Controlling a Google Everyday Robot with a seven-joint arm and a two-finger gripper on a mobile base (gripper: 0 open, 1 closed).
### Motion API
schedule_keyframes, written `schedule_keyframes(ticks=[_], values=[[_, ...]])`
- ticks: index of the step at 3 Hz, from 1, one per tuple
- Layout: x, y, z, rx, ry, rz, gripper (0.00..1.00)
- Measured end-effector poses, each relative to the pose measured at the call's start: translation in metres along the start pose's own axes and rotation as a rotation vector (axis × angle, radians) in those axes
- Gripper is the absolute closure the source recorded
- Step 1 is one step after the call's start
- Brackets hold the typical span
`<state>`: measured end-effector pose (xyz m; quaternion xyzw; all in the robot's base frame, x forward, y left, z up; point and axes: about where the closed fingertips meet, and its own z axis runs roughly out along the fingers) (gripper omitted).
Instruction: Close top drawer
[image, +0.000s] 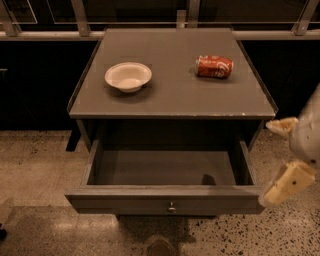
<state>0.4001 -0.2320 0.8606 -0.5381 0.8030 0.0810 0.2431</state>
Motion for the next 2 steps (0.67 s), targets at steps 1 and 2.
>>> schedule_keyframes(ticks=[1, 2], values=[[0.04, 0.035, 0.065, -0.041, -0.163, 0.158, 0.11], [0.061, 0.048, 0.078, -0.013, -0.219, 0.277, 0.3]])
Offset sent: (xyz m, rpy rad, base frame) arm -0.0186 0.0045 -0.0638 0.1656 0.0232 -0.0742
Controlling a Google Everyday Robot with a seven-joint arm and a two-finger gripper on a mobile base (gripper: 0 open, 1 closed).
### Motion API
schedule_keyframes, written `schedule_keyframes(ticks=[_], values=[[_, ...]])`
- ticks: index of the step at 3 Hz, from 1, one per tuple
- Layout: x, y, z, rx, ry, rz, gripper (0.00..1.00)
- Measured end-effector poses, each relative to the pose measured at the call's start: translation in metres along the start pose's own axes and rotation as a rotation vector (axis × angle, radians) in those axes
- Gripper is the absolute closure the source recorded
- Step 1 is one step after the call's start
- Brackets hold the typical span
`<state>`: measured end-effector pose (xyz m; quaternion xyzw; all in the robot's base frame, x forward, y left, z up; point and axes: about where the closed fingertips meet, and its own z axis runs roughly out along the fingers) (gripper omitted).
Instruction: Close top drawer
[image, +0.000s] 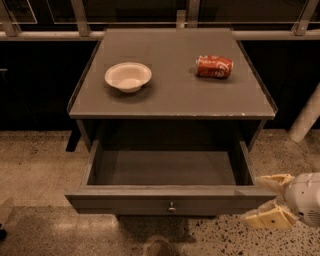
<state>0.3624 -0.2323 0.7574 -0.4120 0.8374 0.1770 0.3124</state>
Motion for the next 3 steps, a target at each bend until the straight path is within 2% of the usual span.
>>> schedule_keyframes(ticks=[2, 3], values=[[0.0, 0.0, -0.001, 0.001, 0.001, 0.001, 0.77], [0.026, 0.002, 0.017, -0.02, -0.026, 0.05, 0.99]])
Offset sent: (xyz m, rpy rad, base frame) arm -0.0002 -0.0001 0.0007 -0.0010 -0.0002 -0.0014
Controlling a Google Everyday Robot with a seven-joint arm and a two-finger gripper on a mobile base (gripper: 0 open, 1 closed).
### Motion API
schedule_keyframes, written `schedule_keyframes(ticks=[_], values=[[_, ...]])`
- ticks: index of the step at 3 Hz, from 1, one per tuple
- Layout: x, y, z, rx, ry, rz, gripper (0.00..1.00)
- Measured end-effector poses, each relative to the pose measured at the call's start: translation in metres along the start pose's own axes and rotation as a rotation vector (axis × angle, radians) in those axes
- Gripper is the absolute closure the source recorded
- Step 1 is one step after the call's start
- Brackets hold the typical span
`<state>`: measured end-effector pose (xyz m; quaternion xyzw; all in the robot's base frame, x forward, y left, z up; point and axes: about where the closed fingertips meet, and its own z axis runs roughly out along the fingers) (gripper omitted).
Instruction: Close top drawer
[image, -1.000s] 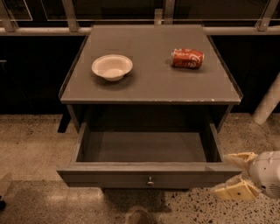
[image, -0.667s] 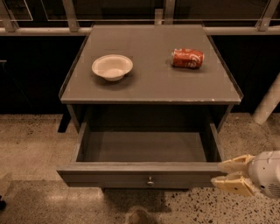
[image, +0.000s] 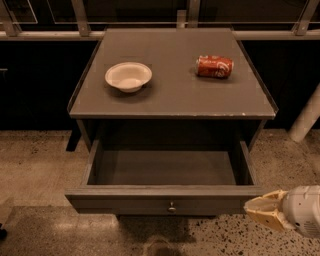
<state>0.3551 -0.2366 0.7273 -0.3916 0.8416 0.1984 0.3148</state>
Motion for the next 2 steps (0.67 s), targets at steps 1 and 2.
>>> schedule_keyframes(ticks=[1, 2], values=[[0.048, -0.012, 0.036, -0.039, -0.041, 0.108, 1.0], [0.089, -0.033, 0.079, -0.079, -0.062, 0.203, 1.0]])
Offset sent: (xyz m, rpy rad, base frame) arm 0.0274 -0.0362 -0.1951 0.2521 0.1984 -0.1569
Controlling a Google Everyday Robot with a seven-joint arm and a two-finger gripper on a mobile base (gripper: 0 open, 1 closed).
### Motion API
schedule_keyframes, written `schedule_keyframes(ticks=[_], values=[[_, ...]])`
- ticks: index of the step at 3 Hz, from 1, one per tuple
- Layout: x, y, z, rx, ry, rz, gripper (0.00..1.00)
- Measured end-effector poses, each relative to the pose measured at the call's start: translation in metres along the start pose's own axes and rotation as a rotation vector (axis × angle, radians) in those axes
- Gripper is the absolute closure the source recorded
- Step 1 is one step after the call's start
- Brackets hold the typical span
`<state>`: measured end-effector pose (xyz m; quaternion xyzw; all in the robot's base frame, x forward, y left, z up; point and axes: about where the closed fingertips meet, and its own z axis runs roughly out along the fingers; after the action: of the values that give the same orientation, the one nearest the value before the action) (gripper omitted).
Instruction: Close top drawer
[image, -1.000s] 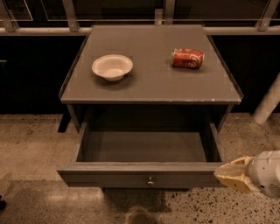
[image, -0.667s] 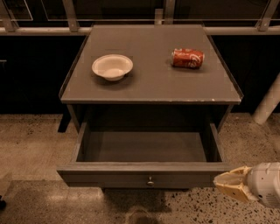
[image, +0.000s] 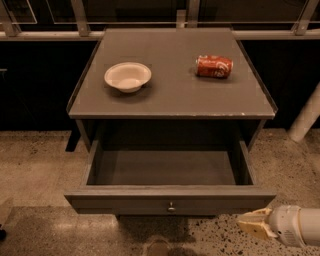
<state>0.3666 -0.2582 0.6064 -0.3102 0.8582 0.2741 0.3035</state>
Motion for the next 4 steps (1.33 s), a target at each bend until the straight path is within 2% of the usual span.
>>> schedule_keyframes(ticks=[1, 2, 3, 4], values=[[-0.003, -0.03, 0.039, 0.0, -0.018, -0.012, 1.0], [-0.004, -0.031, 0.042, 0.001, -0.021, -0.015, 1.0], [-0.027, -0.037, 0.064, 0.002, -0.049, -0.053, 1.0], [-0.074, -0.045, 0.111, 0.016, -0.096, -0.145, 1.0]])
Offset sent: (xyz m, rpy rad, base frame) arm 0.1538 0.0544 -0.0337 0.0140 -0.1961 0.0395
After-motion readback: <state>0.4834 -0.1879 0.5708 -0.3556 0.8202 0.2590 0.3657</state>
